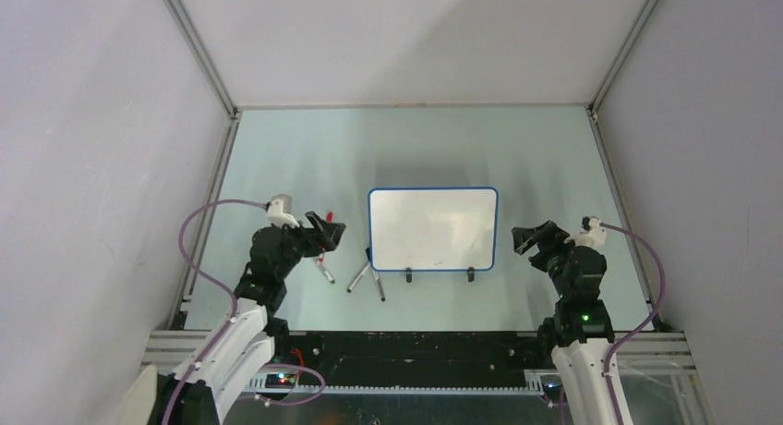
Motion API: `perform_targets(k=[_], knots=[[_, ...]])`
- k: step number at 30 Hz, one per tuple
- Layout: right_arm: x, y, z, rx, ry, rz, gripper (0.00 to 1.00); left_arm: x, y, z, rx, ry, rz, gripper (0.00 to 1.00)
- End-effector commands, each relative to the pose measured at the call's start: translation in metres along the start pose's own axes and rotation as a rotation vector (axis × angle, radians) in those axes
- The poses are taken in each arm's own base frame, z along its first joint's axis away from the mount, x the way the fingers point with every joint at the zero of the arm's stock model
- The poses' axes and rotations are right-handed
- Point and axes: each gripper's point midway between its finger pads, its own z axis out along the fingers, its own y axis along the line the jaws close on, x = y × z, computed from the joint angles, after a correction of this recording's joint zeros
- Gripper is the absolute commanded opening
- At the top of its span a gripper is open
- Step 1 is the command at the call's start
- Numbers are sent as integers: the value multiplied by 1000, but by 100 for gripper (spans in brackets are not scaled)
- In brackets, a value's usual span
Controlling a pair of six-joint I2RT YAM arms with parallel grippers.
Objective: Write a sentence on the whiteboard
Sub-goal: Pick up the whiteboard marker from the center of the board.
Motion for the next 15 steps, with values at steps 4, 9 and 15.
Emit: perform_targets(k=[4, 9, 15], knots=[[-15, 16, -1, -76, -53, -23, 92, -3, -15, 6, -43, 34, 126, 87], [-14, 18, -1, -88, -44, -26, 91, -5, 7, 1, -234, 50, 176, 78], [-13, 17, 0, -88, -47, -26, 91, -12, 51, -18, -556, -6, 18, 77]])
